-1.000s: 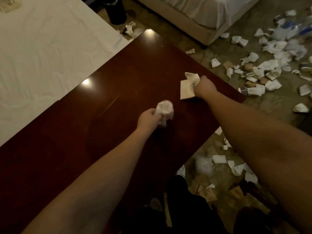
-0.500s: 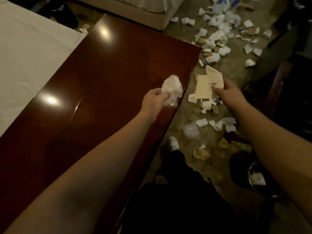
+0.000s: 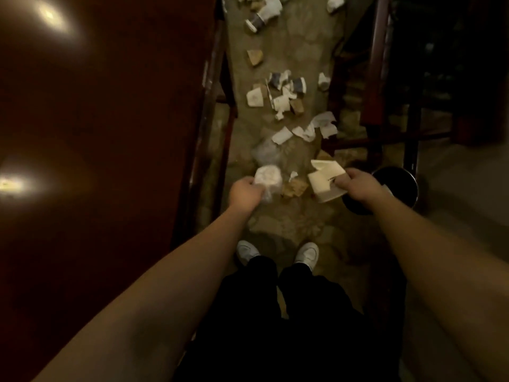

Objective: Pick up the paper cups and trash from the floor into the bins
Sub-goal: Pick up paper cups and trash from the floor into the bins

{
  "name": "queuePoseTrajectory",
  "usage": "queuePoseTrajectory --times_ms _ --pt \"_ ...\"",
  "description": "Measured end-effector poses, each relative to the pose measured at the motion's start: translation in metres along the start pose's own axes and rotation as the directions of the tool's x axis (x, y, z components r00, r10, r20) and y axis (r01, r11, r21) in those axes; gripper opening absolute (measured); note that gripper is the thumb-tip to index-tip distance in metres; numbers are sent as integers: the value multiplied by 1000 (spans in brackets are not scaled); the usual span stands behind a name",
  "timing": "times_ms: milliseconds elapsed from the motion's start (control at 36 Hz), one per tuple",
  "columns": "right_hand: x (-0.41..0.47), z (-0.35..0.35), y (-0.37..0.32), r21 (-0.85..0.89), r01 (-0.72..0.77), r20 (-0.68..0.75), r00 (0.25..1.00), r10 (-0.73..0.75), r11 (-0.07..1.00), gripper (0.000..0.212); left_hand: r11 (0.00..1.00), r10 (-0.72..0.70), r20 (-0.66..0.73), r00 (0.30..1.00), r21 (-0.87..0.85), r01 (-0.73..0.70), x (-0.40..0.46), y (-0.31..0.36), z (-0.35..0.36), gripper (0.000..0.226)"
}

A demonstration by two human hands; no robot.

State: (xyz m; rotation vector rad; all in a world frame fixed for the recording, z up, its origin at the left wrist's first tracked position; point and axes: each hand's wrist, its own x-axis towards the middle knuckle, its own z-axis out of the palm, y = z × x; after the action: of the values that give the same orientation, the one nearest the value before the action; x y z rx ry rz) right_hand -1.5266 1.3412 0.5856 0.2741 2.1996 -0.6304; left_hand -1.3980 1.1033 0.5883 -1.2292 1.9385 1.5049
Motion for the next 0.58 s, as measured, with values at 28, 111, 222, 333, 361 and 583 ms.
queuePoseTrajectory --times_ms 28,111,222,333,361,583 --pt "6 5 14 -27 -17 16 1000 18 999 49 999 -22 14 1000 27 22 7 -9 10 19" --pt "27 19 51 -51 -61 50 997 64 997 46 992 -89 79 993 97 82 33 -35 39 25" --pt "72 43 102 -118 -102 85 990 113 988 44 975 -163 179 970 179 131 82 -65 82 31" --pt "134 75 153 -250 -70 123 987 104 966 40 949 -109 213 971 312 38 142 -100 129 32" --pt "150 84 164 -279 -54 133 987 94 959 38 941 -103 225 969 337 22 157 -109 140 32" --pt "271 154 240 -359 -27 198 975 104 933 31 839 -49 301 952 529 -124 283 -171 222 34"
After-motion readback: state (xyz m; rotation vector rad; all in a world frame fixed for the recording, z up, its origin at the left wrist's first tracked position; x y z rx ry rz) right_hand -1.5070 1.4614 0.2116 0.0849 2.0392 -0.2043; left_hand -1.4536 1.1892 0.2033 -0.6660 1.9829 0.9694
